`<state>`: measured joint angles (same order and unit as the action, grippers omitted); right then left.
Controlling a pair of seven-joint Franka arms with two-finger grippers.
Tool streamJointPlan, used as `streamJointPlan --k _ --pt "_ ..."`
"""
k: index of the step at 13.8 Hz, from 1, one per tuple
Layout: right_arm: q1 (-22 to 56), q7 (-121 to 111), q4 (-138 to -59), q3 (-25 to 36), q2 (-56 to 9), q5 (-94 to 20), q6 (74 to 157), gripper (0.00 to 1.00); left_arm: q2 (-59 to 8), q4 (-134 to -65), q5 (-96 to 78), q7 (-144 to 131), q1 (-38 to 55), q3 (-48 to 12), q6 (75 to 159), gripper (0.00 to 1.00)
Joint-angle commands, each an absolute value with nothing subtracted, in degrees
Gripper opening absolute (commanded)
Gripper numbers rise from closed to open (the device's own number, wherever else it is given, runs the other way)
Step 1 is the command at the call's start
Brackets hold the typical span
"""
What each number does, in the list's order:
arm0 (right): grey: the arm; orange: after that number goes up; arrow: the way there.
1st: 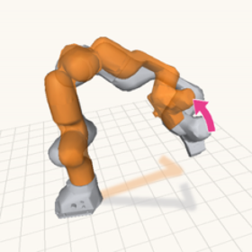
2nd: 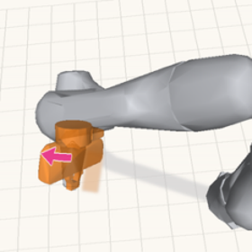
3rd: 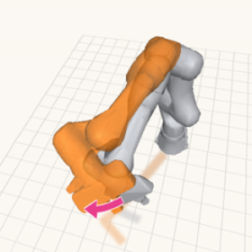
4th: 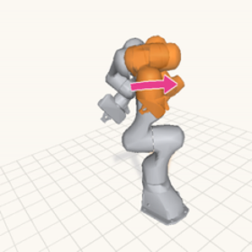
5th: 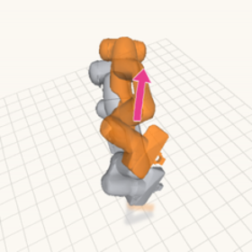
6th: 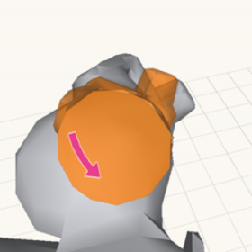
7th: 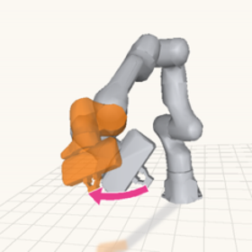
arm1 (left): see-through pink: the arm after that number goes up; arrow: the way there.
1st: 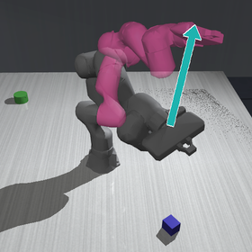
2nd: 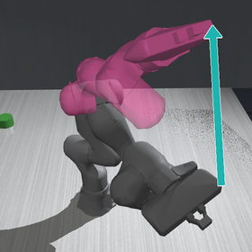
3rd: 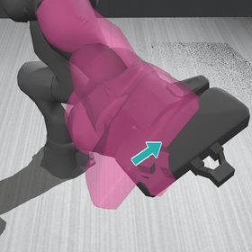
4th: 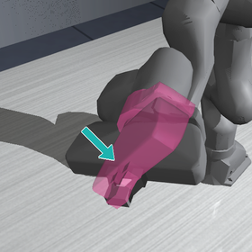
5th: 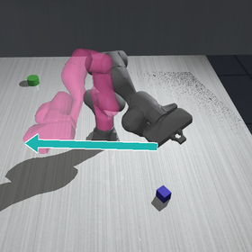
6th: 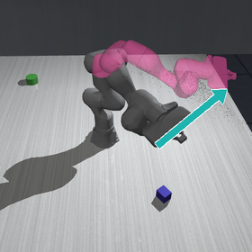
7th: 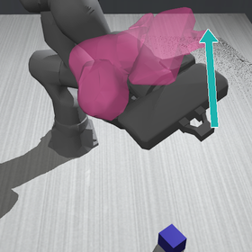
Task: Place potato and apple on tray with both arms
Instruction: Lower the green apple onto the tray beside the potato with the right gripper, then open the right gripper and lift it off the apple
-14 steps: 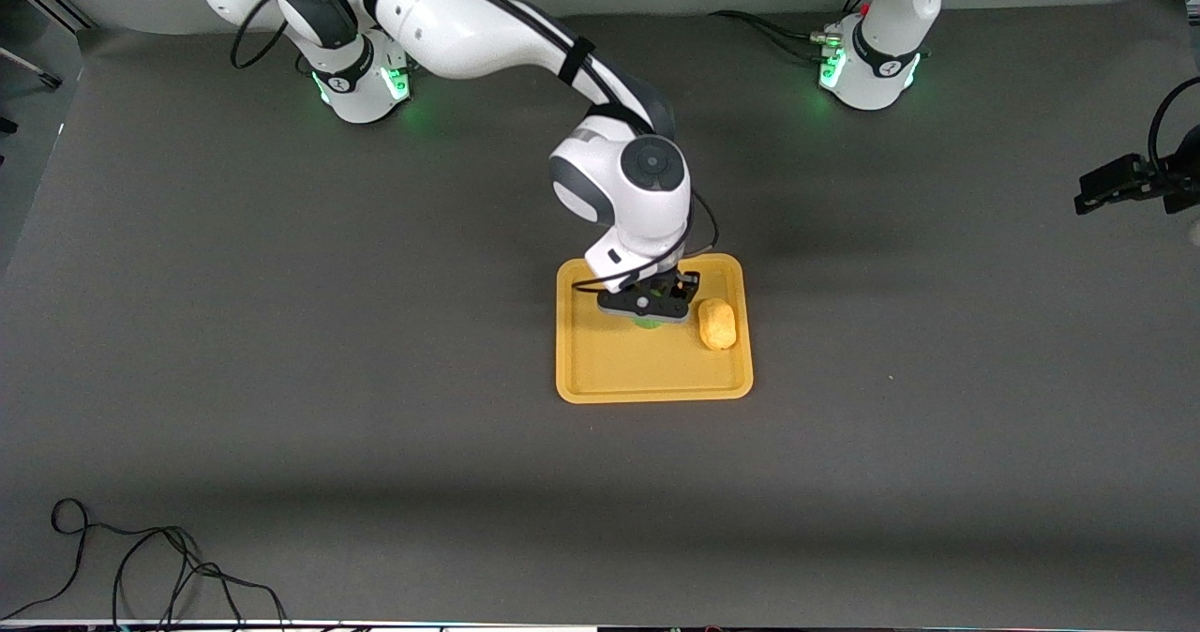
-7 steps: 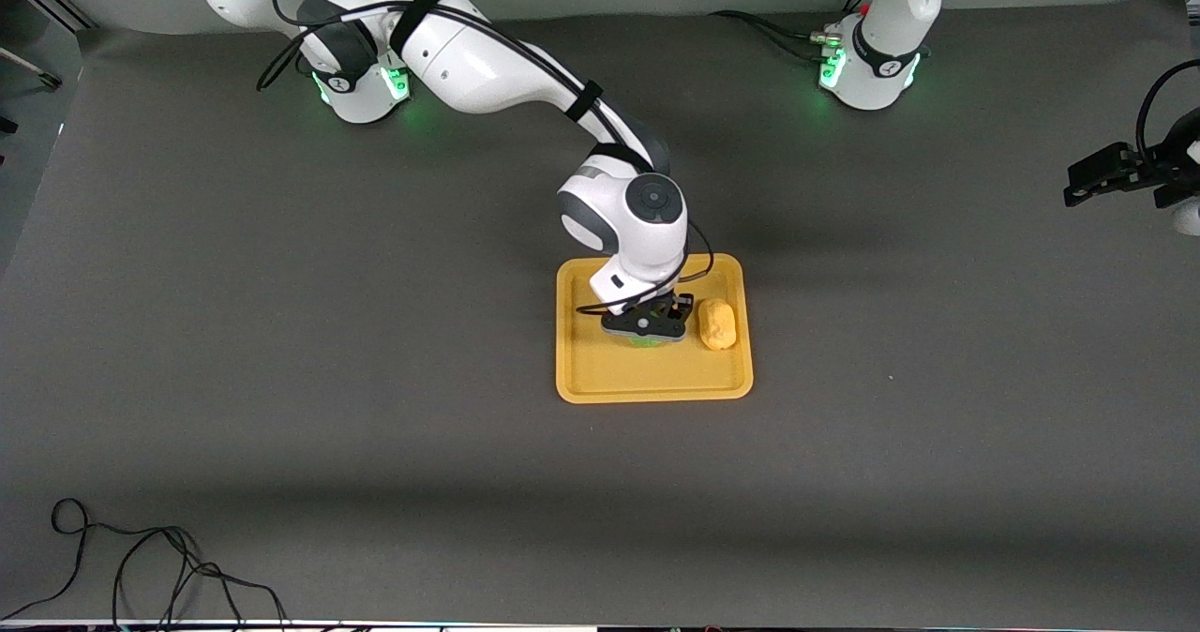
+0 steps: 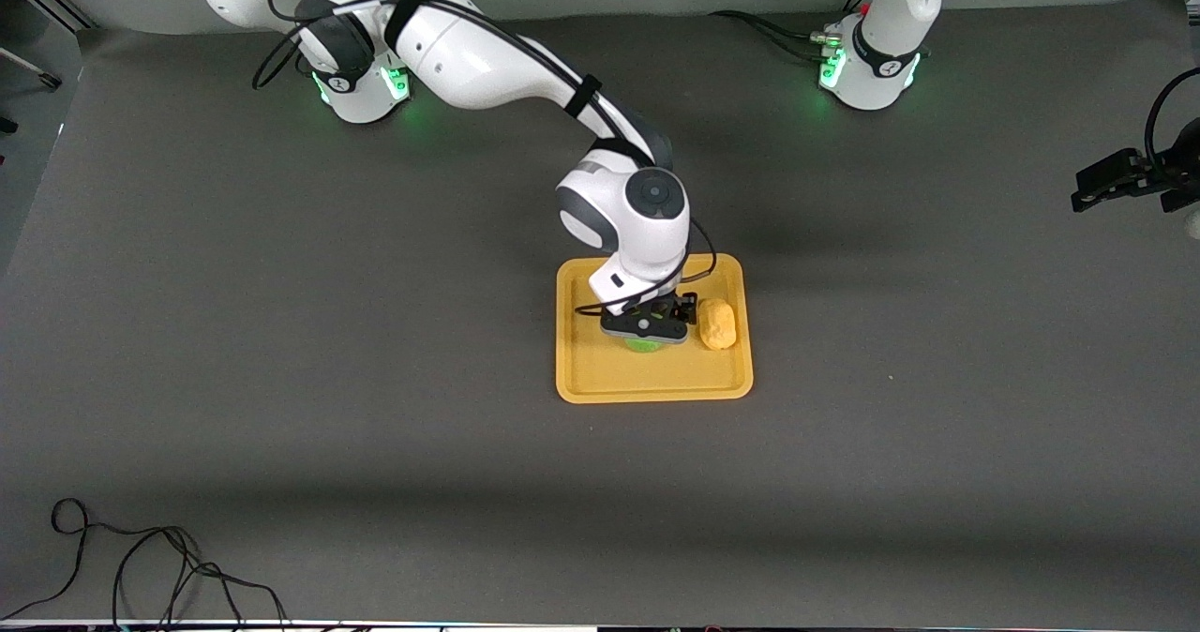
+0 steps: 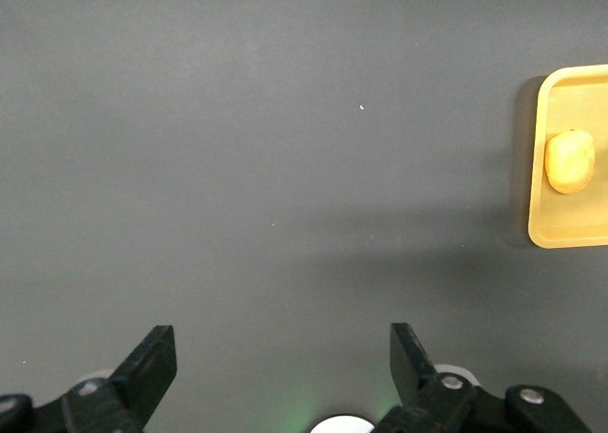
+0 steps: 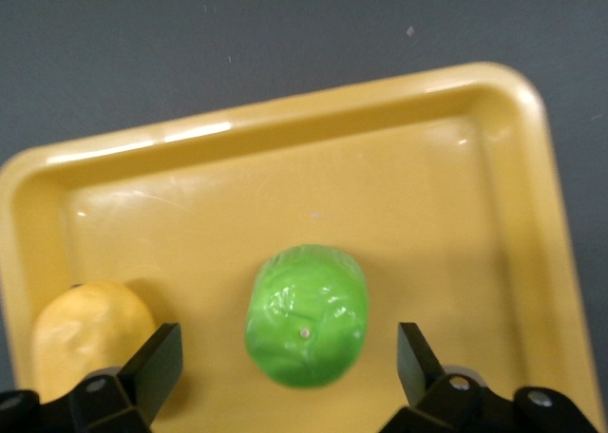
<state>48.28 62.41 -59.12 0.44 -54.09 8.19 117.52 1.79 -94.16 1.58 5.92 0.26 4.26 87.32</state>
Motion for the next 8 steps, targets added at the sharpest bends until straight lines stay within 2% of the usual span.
streamJointPlan --k 1,6,8 --pt "48.3 63.3 -60.2 0.5 -44.3 8.9 107.2 1.0 2.2 -94.9 1.3 6.9 1.1 5.2 88.2 1.0" --pt "43.8 51.6 -63.1 1.1 -28.6 7.1 88.2 1.0 1.5 -94.7 1.4 6.9 1.2 5.2 90.0 1.0" --pt "38.6 45.8 -70.9 0.9 -19.9 4.6 87.0 1.0 1.4 -94.8 1.5 6.9 1.2 5.2 90.1 1.0"
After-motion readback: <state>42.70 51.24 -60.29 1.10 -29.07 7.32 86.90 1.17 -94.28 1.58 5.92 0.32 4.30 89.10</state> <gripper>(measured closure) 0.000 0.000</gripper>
